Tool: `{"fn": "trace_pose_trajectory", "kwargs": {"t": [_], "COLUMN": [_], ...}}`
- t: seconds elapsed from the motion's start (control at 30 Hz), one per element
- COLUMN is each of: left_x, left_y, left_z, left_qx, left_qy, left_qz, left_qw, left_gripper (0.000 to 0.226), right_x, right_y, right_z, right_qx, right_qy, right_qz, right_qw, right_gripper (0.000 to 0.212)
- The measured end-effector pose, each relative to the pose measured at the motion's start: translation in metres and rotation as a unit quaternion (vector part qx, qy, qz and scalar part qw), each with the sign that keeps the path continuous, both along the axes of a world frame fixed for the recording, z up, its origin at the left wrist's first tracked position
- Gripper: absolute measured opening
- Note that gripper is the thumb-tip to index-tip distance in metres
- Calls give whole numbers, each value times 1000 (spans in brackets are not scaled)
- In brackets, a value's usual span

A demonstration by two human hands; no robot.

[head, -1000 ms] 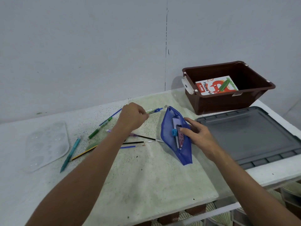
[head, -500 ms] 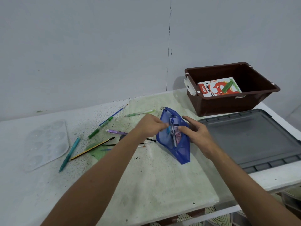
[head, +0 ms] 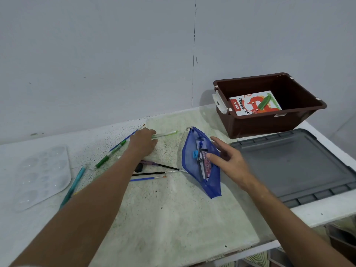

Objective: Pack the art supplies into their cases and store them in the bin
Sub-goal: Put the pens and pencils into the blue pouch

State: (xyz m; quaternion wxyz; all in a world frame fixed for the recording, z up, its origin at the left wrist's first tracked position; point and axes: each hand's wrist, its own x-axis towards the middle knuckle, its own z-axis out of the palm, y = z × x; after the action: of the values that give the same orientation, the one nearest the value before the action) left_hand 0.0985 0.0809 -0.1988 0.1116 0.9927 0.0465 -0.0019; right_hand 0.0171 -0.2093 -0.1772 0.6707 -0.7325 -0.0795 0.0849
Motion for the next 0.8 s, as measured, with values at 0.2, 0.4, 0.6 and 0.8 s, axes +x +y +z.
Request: {"fn": "trace_pose_trajectory", "kwargs": {"t": [0.2, 0.4, 0.6, 0.8], "left_x": [-15, -67, -91, -93], "left_y": [-14, -49, -58, -82], "left_z": [11, 58, 70, 60], "left_qx": [-108, -425, -404, -448], "left_qy": [-3, 42, 173, 150], "left_qz": [35, 66, 44, 38], "left_qw": [993, 902, 897, 881], "left_gripper": [19, 7, 22, 26], "right_x": [-2, -3, -6, -10], "right_y": [-2, -3, -3, 4], "right_z": [2, 0, -3, -3], "right_qx": [-44, -63, -58, -3], "right_qy": [-13, -16, -4, 11], "right_qz": [63, 65, 50, 22], "right_qw": [997, 996, 997, 1000], "right_gripper": [58, 59, 52, 48]}}
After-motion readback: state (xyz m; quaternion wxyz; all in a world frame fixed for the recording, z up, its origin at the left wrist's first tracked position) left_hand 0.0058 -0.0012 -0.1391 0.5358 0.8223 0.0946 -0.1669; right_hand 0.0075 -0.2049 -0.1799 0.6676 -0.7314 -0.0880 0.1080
